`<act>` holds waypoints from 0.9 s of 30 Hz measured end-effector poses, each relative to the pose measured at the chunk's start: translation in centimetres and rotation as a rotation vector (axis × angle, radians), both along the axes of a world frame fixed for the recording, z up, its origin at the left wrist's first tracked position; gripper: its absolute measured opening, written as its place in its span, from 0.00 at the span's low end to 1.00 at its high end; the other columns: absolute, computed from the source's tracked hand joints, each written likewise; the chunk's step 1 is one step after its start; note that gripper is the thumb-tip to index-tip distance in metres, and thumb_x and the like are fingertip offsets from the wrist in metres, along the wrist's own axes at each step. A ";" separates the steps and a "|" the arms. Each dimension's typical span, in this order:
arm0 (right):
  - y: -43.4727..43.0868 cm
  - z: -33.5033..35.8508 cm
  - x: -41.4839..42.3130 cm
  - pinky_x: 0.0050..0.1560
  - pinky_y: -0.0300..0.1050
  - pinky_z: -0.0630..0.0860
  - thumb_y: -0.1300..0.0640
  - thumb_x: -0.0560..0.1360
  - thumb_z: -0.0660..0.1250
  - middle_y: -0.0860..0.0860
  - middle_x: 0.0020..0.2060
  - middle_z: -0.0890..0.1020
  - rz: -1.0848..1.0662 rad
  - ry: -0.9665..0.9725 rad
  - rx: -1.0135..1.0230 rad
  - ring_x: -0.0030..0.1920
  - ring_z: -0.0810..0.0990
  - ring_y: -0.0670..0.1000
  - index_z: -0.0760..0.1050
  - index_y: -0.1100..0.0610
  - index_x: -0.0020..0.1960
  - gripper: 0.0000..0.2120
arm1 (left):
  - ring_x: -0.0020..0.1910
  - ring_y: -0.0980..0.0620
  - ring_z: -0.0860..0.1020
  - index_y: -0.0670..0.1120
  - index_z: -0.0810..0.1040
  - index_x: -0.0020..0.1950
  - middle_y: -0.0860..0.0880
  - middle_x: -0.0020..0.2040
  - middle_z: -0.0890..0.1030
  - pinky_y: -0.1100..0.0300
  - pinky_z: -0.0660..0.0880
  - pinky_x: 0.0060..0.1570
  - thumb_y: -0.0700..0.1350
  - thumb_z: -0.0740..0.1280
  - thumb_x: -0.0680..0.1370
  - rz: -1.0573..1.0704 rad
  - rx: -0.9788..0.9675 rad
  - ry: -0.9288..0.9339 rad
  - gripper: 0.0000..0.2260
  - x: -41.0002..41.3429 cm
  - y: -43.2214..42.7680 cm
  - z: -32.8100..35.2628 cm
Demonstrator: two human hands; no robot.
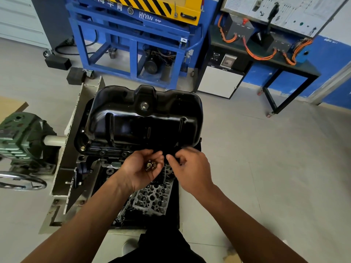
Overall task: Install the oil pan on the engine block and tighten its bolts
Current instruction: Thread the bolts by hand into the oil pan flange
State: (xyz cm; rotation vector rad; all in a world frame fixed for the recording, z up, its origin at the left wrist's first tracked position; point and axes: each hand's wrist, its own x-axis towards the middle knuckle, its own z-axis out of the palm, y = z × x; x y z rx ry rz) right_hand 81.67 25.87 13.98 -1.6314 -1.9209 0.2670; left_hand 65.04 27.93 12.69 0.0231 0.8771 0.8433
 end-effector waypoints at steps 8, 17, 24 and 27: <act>-0.6 1.5 -2.2 0.55 0.48 0.78 0.52 0.74 0.71 0.42 0.51 0.78 0.322 0.029 -0.227 0.54 0.77 0.45 0.82 0.50 0.59 0.14 | 0.39 0.44 0.84 0.35 0.82 0.50 0.39 0.44 0.84 0.55 0.82 0.35 0.46 0.54 0.85 -0.010 0.051 -0.086 0.20 0.2 -0.4 0.4; -0.6 0.3 -2.0 0.56 0.46 0.76 0.54 0.73 0.74 0.44 0.47 0.80 0.218 0.100 -0.156 0.53 0.77 0.45 0.85 0.50 0.51 0.07 | 0.40 0.44 0.85 0.34 0.84 0.50 0.37 0.50 0.85 0.54 0.83 0.36 0.48 0.54 0.85 -0.028 0.040 -0.102 0.24 -0.3 -0.3 0.3; 0.0 1.2 -0.8 0.40 0.40 0.79 0.54 0.77 0.71 0.44 0.38 0.84 0.209 0.270 -0.172 0.38 0.82 0.43 0.83 0.55 0.48 0.05 | 0.28 0.55 0.76 0.40 0.83 0.47 0.47 0.35 0.80 0.65 0.74 0.24 0.45 0.65 0.80 -0.103 0.148 0.196 0.11 -0.2 -0.7 0.1; 0.2 1.2 -0.2 0.38 0.45 0.79 0.52 0.75 0.73 0.45 0.35 0.82 0.229 0.103 -0.218 0.34 0.80 0.44 0.81 0.54 0.46 0.06 | 0.25 0.57 0.60 0.45 0.80 0.43 0.52 0.30 0.66 0.67 0.55 0.19 0.48 0.70 0.77 -0.234 0.301 0.347 0.07 -0.2 -1.2 -0.3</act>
